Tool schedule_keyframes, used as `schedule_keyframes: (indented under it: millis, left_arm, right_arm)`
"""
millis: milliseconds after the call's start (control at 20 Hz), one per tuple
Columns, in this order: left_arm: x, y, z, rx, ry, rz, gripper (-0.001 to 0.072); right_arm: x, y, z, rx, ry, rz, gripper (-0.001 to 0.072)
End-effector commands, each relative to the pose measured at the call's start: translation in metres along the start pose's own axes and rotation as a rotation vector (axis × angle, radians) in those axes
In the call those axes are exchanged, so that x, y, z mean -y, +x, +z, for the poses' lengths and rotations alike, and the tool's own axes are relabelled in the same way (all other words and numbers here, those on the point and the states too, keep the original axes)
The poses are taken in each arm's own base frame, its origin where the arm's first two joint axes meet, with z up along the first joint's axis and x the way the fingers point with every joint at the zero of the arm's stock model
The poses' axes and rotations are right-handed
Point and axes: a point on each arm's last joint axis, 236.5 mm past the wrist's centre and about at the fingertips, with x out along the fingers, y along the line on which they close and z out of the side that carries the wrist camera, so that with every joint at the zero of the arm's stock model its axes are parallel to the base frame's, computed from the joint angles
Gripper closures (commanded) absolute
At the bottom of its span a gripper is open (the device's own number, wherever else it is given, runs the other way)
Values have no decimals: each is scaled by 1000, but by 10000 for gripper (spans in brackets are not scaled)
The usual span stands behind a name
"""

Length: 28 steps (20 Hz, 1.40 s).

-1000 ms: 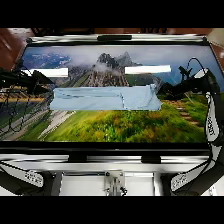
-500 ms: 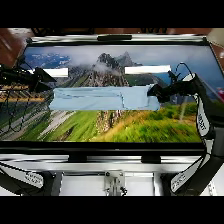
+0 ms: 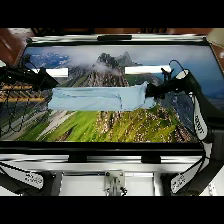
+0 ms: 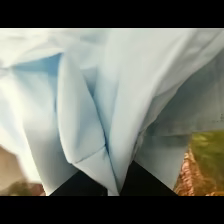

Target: Fold the shirts.

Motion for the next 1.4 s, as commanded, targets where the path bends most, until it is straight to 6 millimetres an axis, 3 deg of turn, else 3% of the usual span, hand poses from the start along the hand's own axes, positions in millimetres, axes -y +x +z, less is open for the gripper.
schedule_keyframes:
  millis: [0,50,250,400,650,1000,1150,1250,1350]
  left_arm:
    - [19,19,-8,-31,51,-6,555]
    - [31,29,-13,-45,99,-9,664]
    - [86,91,-29,-55,222,-28,677]
    - [125,148,-61,-105,293,-45,677]
    - [214,233,-129,-163,280,-238,677]
    - [251,321,-216,-257,195,-322,678]
    - [269,324,-220,-242,194,-402,681]
    - [272,304,-210,-237,270,-417,684]
    - [255,271,-192,-236,396,-350,685]
  right_arm:
    - [-41,-59,12,122,-50,19,660]
    - [-54,-77,12,154,-63,22,661]
    - [-102,-138,-1,248,-105,40,661]
    - [-125,-167,-18,269,-122,50,660]
    - [-144,-189,-55,216,-131,58,660]
    - [-165,-216,-95,189,-145,58,660]
    - [-171,-226,-103,205,-157,53,660]
    - [-168,-226,-103,208,-150,32,660]
    - [-163,-221,-101,207,-160,-11,661]
